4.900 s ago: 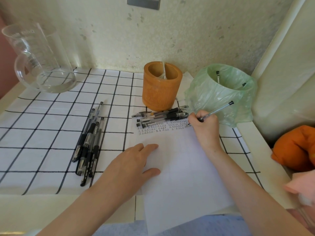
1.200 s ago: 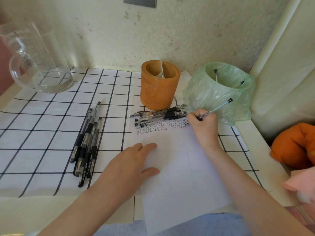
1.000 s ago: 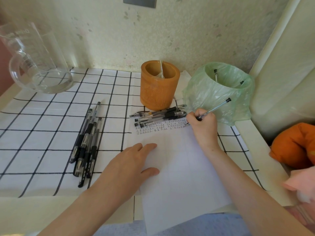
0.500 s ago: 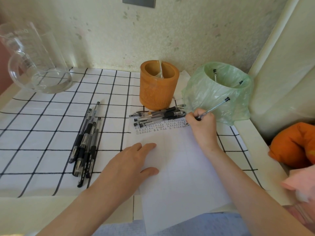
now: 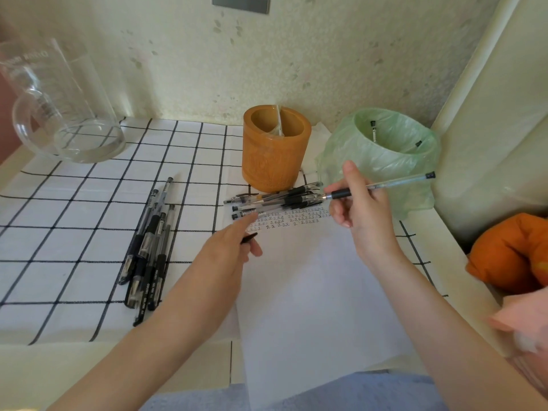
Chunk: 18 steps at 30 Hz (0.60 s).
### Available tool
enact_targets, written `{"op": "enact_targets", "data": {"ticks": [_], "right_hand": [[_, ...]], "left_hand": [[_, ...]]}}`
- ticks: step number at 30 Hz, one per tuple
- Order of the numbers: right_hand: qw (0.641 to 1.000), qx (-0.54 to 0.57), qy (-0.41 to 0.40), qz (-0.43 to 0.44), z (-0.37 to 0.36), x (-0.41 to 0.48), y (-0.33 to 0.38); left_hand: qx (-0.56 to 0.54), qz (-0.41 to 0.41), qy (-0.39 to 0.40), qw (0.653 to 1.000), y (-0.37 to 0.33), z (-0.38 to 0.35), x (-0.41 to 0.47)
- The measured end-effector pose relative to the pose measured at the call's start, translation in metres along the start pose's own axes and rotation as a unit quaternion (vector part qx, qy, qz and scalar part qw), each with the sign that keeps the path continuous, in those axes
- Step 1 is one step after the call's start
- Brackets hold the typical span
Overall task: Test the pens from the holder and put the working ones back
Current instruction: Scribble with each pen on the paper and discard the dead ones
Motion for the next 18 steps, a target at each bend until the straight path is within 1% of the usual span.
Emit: {"op": "enact_targets", "data": {"ticks": [2, 4, 7, 11, 18], "right_hand": [[0.998, 0.036, 0.032, -0.04, -0.003, -0.004, 0.003], [0.994, 0.066, 0.058, -0.07, -0.006, -0.01, 0.006], [0.991, 0.051, 0.086, -0.084, -0.008, -0.019, 0.009], [0.987, 0.047, 0.11, -0.106, -0.013, -0.03, 0.01], [0.983, 0.016, 0.163, -0.087, -0.025, -0.042, 0.008]], "left_hand": [[-0.089, 0.014, -0.021, 0.996, -0.005, 0.004, -0.001], [-0.167, 0.031, -0.044, 0.984, -0.006, 0.006, -0.002], [-0.242, 0.059, -0.073, 0.966, -0.007, 0.009, -0.001], [-0.257, 0.05, -0.077, 0.962, -0.008, 0.011, 0.0], [-0.23, 0.037, -0.059, 0.971, -0.005, 0.006, -0.001]]}}
Point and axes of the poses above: each hand's wrist, its own x-axis towards the middle knuckle, its own z-axis out of the back of the hand, y = z × x, the point moved 2 cm from there along x, towards the middle knuckle, and after that the axes turned 7 degrees about -y, right-handed, at the moved point
